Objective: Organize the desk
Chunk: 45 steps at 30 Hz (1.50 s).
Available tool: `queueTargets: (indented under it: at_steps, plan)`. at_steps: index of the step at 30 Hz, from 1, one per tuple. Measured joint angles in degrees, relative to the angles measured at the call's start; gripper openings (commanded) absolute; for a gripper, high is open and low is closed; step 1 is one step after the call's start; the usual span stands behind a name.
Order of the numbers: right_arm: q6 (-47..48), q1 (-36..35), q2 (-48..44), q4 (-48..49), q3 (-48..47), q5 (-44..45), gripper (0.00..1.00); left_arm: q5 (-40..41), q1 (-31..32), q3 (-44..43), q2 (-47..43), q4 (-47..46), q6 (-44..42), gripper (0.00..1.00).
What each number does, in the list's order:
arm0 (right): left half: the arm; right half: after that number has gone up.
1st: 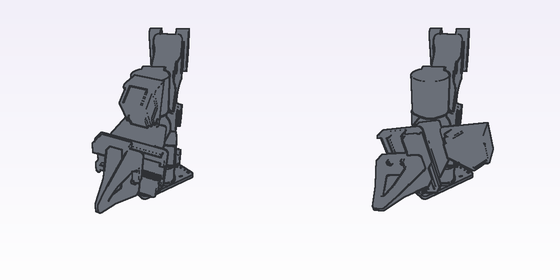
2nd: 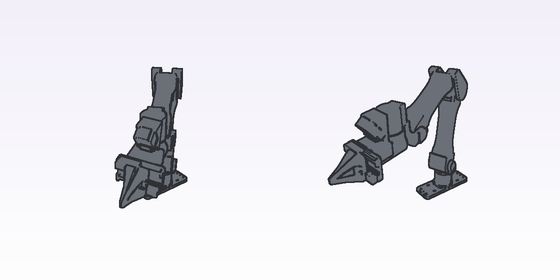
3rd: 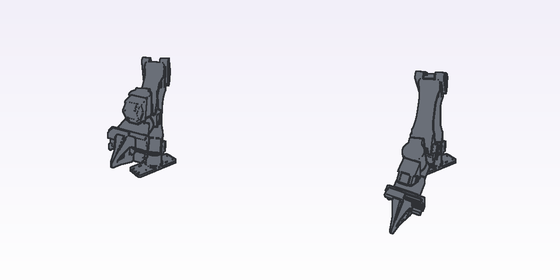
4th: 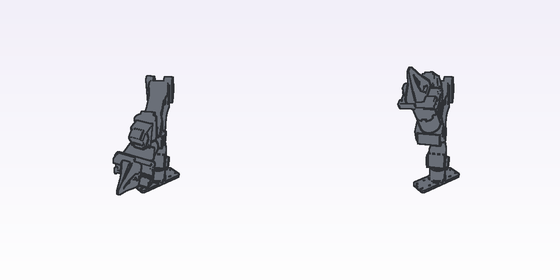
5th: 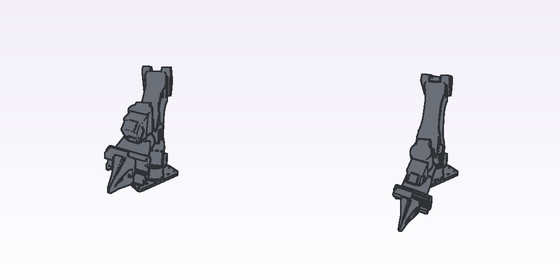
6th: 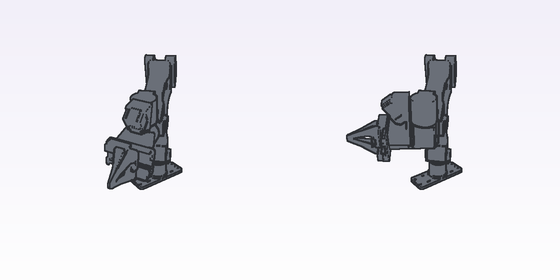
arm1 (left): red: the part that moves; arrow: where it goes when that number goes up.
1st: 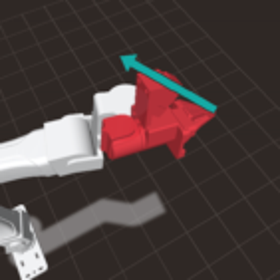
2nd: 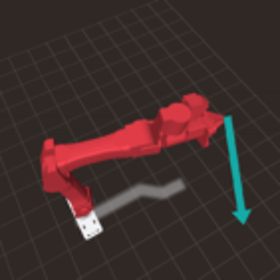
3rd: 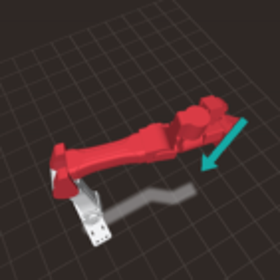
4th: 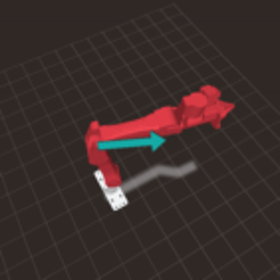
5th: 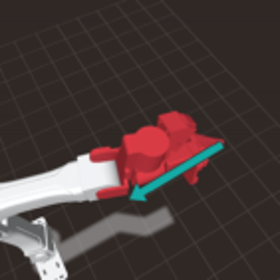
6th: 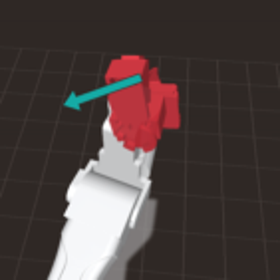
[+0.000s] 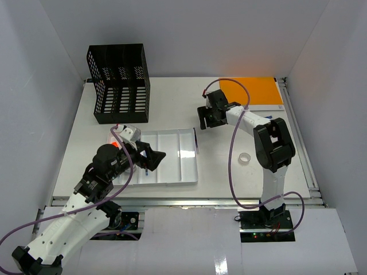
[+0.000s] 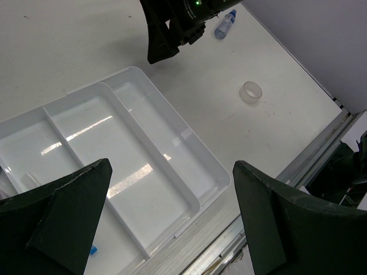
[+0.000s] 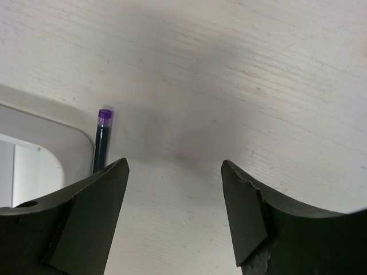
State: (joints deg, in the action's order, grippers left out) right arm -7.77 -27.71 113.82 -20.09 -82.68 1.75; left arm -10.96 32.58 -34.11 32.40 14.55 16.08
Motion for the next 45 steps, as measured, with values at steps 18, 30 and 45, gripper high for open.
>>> queueTargets:
  at_steps: [18,30,45]
  plan:
    - [-7.14,-0.92,10.88,0.50,-13.81,-7.12,0.64,0.04,0.00,0.36,0.50,-0.03,-0.16,0.98]
    - [-9.23,-4.89,10.79,3.23,-10.18,-0.95,0.50,0.46,0.00,0.81,0.50,0.00,-0.16,0.98]
    - [-6.88,-5.46,5.94,4.54,-2.38,3.69,0.40,0.46,0.00,0.81,0.04,0.00,-0.17,0.98]
